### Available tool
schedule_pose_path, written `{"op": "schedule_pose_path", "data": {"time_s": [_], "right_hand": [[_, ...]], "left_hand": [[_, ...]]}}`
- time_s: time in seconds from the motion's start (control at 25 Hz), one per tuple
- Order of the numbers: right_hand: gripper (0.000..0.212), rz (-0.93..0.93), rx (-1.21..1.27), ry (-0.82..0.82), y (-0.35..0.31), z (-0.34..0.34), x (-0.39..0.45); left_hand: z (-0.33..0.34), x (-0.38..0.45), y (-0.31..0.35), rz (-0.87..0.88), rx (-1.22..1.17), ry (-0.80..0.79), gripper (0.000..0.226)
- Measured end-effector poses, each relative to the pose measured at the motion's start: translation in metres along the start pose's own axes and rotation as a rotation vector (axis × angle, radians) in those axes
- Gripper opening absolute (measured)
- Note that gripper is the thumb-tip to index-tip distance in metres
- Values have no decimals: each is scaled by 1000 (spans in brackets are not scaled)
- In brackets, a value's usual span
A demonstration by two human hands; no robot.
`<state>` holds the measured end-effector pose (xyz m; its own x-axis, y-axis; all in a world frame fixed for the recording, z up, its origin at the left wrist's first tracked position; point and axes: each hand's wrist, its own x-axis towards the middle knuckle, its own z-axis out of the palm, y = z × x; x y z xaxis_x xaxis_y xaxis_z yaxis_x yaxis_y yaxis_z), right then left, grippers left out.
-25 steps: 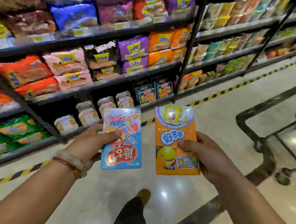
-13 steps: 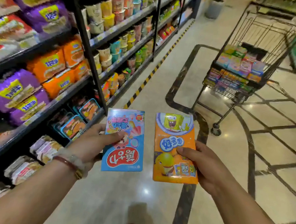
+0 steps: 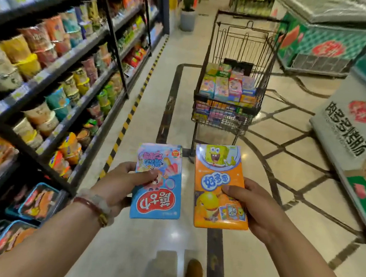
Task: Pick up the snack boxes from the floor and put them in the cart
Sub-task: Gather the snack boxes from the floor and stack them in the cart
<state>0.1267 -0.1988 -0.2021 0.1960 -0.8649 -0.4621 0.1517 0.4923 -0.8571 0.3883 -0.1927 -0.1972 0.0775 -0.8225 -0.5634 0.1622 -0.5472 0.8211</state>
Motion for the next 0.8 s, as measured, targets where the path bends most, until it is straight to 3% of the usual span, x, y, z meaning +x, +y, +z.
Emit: {"op": "schedule_pose_path", "data": {"time_s": [0.36, 0.6, 0.8], "right_hand": [[23, 1, 10, 72, -92, -59, 133], [30, 15, 47, 153, -134, -72, 225], [29, 7, 114, 187, -175, -63, 309]], "left_hand": [[68, 145, 89, -37, 46, 3, 42], [82, 241, 144, -31, 50, -6, 45], [84, 336, 209, 1, 90, -81, 18]]}}
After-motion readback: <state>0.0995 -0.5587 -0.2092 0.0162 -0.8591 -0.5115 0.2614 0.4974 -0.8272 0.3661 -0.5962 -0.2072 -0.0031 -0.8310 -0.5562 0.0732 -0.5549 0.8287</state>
